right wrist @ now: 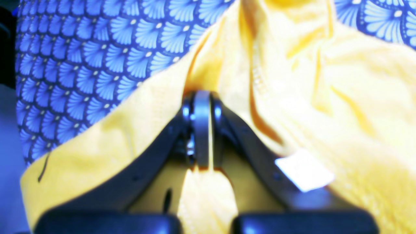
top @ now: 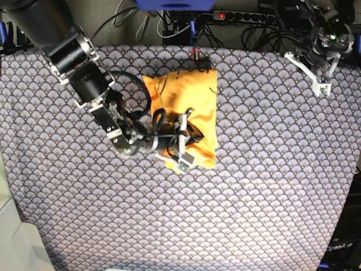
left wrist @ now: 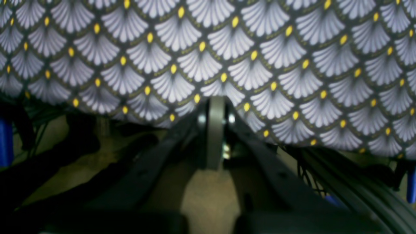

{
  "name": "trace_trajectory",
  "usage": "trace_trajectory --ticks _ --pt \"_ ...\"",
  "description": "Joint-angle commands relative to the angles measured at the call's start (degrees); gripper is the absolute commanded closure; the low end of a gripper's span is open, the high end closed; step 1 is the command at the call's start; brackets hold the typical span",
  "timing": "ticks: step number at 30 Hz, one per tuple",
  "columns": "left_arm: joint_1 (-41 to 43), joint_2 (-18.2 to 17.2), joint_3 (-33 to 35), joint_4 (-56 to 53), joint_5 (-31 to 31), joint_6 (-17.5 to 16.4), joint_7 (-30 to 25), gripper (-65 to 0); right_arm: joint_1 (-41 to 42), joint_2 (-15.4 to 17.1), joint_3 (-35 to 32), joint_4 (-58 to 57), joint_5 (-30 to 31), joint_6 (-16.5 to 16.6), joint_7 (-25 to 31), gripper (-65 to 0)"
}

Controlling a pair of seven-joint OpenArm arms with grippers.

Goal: Fold the T-shirt properly
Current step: 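Press and tuck the bundle's loose end with the right gripper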

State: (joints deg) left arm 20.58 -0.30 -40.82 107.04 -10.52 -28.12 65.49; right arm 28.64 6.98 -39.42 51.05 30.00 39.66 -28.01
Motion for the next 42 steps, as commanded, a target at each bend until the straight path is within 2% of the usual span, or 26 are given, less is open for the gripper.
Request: trace_trajectory --ticks 1,6,10,19,22,26,28,31,37,39,42 --pt "-0.4 -0.5 -0.2 1.0 -0.3 0.0 -0.7 0.0 2.2 0.8 0.3 1.3 0.4 0.3 -0.3 -0.1" --pt "-0.2 -0.5 -0.2 0.7 -0.3 0.0 -1.0 0.0 2.4 1.6 0.3 9.8 0.2 0.3 -3.5 0.0" --pt "-0.1 -0.5 -0.2 0.8 -0.3 0.0 -0.9 0.0 3.2 1.6 0.1 9.5 0.1 0.3 -3.1 -0.2" --pt "0.1 -0.4 -0.2 1.0 -0.3 0.0 -0.7 0.0 7.2 1.6 -0.2 -7.0 0.0 0.3 9.5 -0.3" --pt "0.5 -0.5 -0.2 1.0 -0.3 0.0 -0.7 0.0 8.7 1.8 -0.2 -11.1 0.0 0.3 11.0 -0.3" --pt "0.1 -0.5 0.4 0.9 -0.3 0.0 -0.7 0.0 9.4 1.9 -0.2 -11.7 0.1 0.3 10.4 -0.3" --pt "0.1 -0.5 1.8 0.9 -0.3 0.1 -0.9 0.0 9.1 1.9 -0.1 -10.8 0.3 0.3 7.7 -0.2" --pt "0.0 -0.5 2.4 0.7 -0.3 0.1 -1.2 0.0 6.5 2.5 0.1 -3.3 0.3 0.3 2.2 -0.1" --pt "-0.8 -0.5 3.1 0.4 -0.3 0.1 -1.3 0.0 -4.2 7.4 0.5 30.1 0.2 0.3 -10.0 0.0" --pt "-0.8 -0.5 3.1 0.4 -0.3 0.1 -1.3 0.0 -6.6 8.3 1.0 37.0 0.2 0.3 -13.3 0.0" --pt "-0.8 -0.5 3.1 0.4 -0.3 0.1 -1.3 0.0 -12.5 9.5 4.6 43.9 0.1 0.3 -15.0 -0.2"
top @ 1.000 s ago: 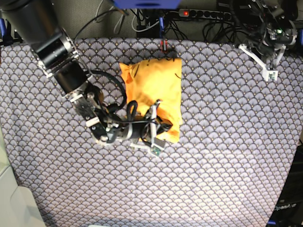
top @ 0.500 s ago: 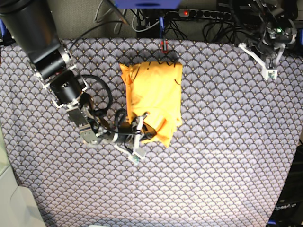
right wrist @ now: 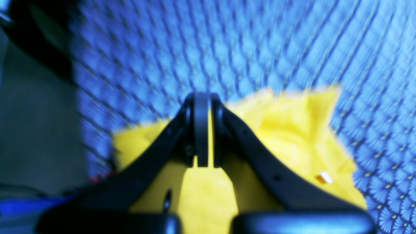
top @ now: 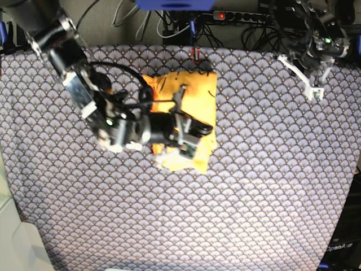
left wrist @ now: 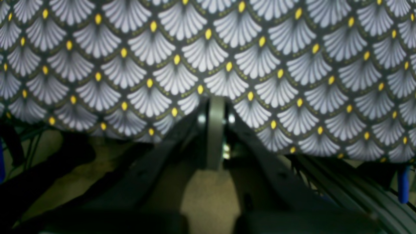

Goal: Fold the T-shirt properly
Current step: 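Press and tuck the bundle's loose end with the right gripper, then release the bundle and lift the right gripper away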

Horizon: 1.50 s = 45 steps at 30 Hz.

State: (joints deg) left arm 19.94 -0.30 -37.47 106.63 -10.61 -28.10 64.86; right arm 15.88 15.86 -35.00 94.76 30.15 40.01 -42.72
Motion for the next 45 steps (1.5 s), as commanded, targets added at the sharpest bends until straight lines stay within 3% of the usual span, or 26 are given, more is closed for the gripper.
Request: trace_trajectory --ticks 1,4,8,18,22,26,30,34,37,42,45 --pt "-0.2 -0.5 -0.2 0.8 -0.2 0.1 -0.6 0.0 -1.7 1.1 1.7 1.6 0.0 0.0 -0.3 -0.2" --pt "-0.1 -0.5 -0.2 0.8 -0.2 0.1 -0.6 0.0 -5.7 2.7 5.4 3.0 0.0 0.0 0.0 -0.2" --pt "0.1 -0.5 -0.2 0.9 -0.2 0.1 -0.6 0.0 -10.0 5.4 6.1 0.5 0.0 0.0 6.5 -0.2" --pt "2.1 -0.6 -0.6 1.5 -0.2 0.1 -0.6 0.0 -14.9 5.5 6.1 -12.7 0.0 0.0 18.9 -0.3" --pt "2.4 -0.6 -0.6 1.5 -0.2 0.1 -0.6 0.0 -15.1 7.8 6.2 -8.4 0.4 0.0 18.2 -0.2" --pt "2.4 -0.6 -0.6 1.5 -0.2 0.1 -0.6 0.0 -16.4 9.4 8.0 3.3 0.4 0.0 10.9 -0.1" --pt "2.5 -0.6 -2.0 5.3 -0.3 0.0 -0.2 0.0 -20.8 9.5 13.9 15.9 0.0 0.0 3.6 -0.1" --pt "5.2 -1.6 -3.6 8.4 -0.8 0.0 -0.6 0.0 -27.6 9.5 21.7 19.0 0.0 0.0 0.2 0.0" --pt "7.7 -4.2 -1.3 8.1 -0.9 -0.3 -0.7 0.0 -36.5 9.5 29.9 18.8 0.0 0.0 1.0 0.0" --pt "11.7 -5.2 0.3 8.1 -0.2 -8.1 -0.7 0.0 -49.7 9.3 40.7 18.8 0.0 0.0 6.4 0.0" --pt "13.5 -5.0 0.6 8.1 1.6 -9.5 -1.0 0.0 -56.4 9.2 47.3 17.8 -0.1 0.0 8.1 0.0"
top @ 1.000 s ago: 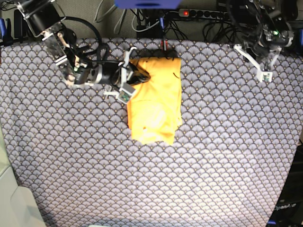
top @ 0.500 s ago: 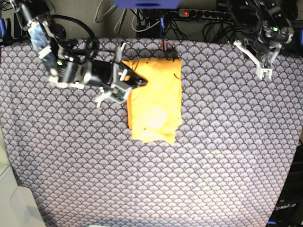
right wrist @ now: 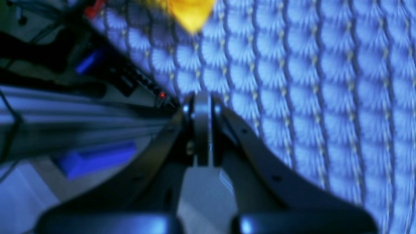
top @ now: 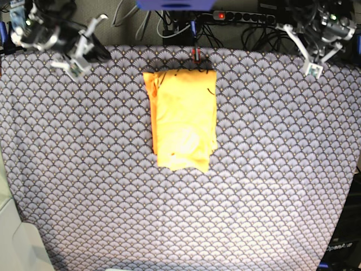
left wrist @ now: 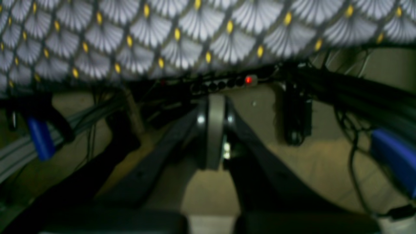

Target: Fold the T-shirt properly

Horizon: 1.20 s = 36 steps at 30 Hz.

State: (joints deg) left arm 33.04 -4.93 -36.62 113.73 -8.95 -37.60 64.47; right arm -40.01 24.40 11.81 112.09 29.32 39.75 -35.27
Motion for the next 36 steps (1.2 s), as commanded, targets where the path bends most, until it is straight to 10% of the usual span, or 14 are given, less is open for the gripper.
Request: trace_trajectory --ticks 1,8,17,27,32,36 --pt "0.8 -0.2 -0.2 0.9 1.2 -0.2 -1.3 0.0 -2.2 0.6 2.0 -0.1 0.7 0.3 1.4 0.0" --pt "6.6 5.6 7.6 -6.7 15.9 -0.2 -17.8 0.0 -11.7 -5.6 15.1 -11.8 -6.3 0.3 14.0 0.0" --pt "5.0 13.9 8.1 -39.5 31.3 0.5 -47.5 0.0 -1.2 -16.2 30.5 -46.9 -37.3 0.3 41.2 0.0" --pt "-8.9 11.4 -4.6 -83.3 32.4 0.7 -73.0 0.0 17.9 -8.3 49.6 -97.2 -65.7 0.3 65.6 0.0" --pt "-14.3 6.9 -4.0 -102.3 32.4 12.9 -85.6 0.0 20.5 -7.7 49.6 -102.0 -74.2 0.3 68.9 0.0" --pt "-19.8 4.1 -0.3 -113.7 32.3 27.3 -92.0 0.0 23.1 -11.4 49.5 -102.0 -84.0 -18.7 68.9 0.0"
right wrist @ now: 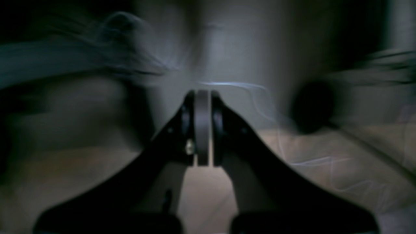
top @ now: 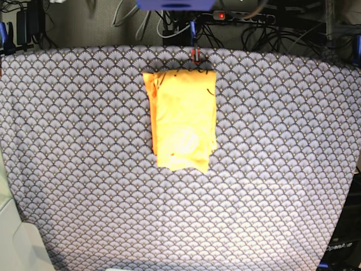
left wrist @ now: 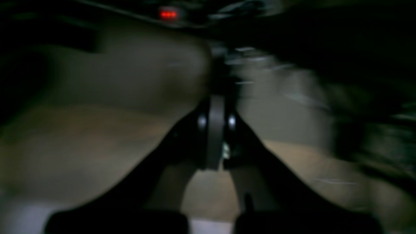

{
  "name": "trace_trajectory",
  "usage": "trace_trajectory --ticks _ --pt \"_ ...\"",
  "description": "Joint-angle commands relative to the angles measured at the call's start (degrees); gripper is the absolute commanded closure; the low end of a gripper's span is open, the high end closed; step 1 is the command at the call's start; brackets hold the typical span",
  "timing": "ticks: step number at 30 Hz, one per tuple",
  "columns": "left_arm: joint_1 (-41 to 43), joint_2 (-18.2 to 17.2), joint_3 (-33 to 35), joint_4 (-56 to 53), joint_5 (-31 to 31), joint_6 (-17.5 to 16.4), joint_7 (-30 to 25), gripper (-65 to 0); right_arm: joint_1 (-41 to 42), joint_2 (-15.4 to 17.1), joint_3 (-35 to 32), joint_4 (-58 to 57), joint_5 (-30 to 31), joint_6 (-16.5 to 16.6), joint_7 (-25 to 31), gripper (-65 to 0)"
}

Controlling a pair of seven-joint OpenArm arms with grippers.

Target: Fold the T-shirt properly

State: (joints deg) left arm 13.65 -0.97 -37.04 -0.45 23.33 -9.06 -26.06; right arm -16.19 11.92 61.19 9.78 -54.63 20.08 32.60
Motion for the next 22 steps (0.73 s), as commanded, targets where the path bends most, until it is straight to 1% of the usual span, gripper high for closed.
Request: trace_trajectory --ticks 1,2,3,4,5,7,8,10,12,14,16,20,22 --pt "-2.0 0.1 0.4 0.4 -0.1 1.9 -1.5 0.0 0.1 0.2 0.1 0.3 -2.7 -3.8 0.9 0.0" --pt "-3.6 0.0 0.7 0.4 0.0 5.2 -1.4 0.0 1.1 -0.9 0.1 0.2 -5.9 -8.5 0.8 0.0" --pt "-4.7 0.0 0.7 0.4 0.0 7.9 -1.3 0.0 1.7 -1.9 0.1 0.2 -8.4 -12.1 -0.3 -0.1" --pt "-5.9 0.0 0.7 0.4 0.0 9.8 -0.4 0.0 2.6 -2.8 0.1 0.2 -11.1 -16.3 -2.8 -0.1" --pt "-6.9 -0.2 1.0 0.4 0.0 11.8 1.7 0.0 4.0 -3.6 0.1 0.0 -13.4 -19.8 -5.9 -0.1" --pt "-9.3 -0.9 1.7 0.4 -0.1 15.2 6.9 0.0 6.2 -4.3 0.2 -2.3 -16.4 -24.3 -10.7 -0.2" --pt "-10.3 -1.1 1.7 0.4 -0.1 16.7 9.2 0.0 7.3 -4.5 0.2 -3.9 -17.4 -26.1 -11.8 -0.2" --pt "-11.6 -1.1 1.9 0.4 0.0 18.0 12.7 0.0 9.0 -4.5 0.2 -7.0 -19.1 -29.7 -13.2 -0.2" --pt "-12.7 -1.1 2.9 0.4 0.0 18.4 14.8 0.0 10.3 -4.5 0.2 -8.5 -20.5 -33.0 -15.1 -0.3" --pt "-13.4 -1.2 3.5 0.4 -0.2 18.4 17.8 0.0 10.9 -4.6 0.3 -9.0 -21.2 -35.2 -16.7 -0.3" --pt "-14.0 -1.4 3.7 0.4 -0.1 18.4 19.6 0.0 11.0 -4.7 0.6 -9.1 -21.2 -35.3 -17.3 -0.3" --pt "-14.0 -2.1 3.7 0.4 0.0 18.4 19.8 0.0 11.1 -4.7 0.7 -9.1 -21.1 -35.3 -17.0 -0.3" --pt "-14.0 -2.2 3.7 0.4 0.0 18.4 18.5 0.0 11.1 -4.7 0.7 -9.1 -21.1 -35.3 -17.0 -0.3"
